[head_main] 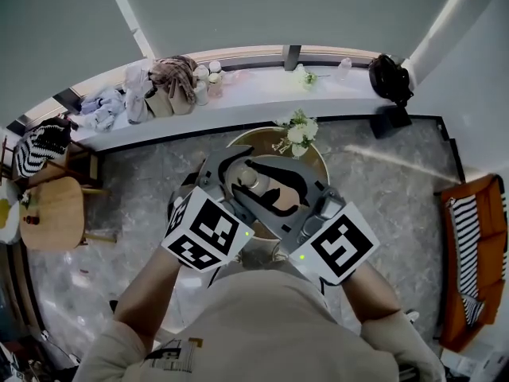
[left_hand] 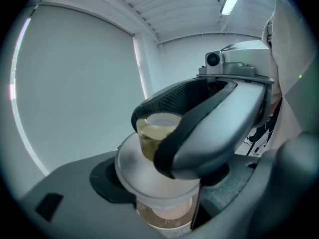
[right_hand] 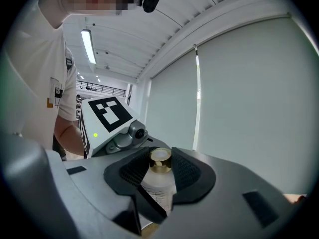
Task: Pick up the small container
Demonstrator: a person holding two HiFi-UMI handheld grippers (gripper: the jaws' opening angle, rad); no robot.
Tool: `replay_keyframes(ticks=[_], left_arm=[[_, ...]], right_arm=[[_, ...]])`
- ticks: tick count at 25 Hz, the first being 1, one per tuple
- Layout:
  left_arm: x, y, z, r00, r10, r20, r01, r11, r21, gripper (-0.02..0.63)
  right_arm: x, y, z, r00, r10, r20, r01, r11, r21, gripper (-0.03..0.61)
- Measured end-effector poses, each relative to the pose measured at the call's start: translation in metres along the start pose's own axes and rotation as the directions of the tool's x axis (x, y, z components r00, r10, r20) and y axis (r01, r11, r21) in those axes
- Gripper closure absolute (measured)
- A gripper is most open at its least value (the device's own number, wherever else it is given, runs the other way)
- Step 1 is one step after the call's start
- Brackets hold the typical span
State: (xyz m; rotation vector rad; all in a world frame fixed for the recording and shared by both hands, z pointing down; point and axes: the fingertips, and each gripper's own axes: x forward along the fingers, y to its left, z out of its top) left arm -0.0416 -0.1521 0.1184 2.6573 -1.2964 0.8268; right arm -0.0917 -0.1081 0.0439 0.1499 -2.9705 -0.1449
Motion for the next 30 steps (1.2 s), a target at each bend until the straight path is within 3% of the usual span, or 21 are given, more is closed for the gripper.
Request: replay_keyframes(ticks=[10, 30], left_arm=[[0.004, -0.030, -0.024, 0.999, -0.036, -0.011, 0.035, 0.997, -0.069, 0.273], [0.008, -0.050, -0.035, 0.998, -0.062, -0.027, 0.060, 0.997, -0.057, 0.273]], right_arm=[[-0.009, 0.020, -0.027, 0.999, 0.019, -0.036, -0.018, 0.998, 0.052, 0.442], [-0.020, 0.032, -0.041, 0.999, 0.004, -0.034, -0.001, 0.998, 0.069, 0.442]])
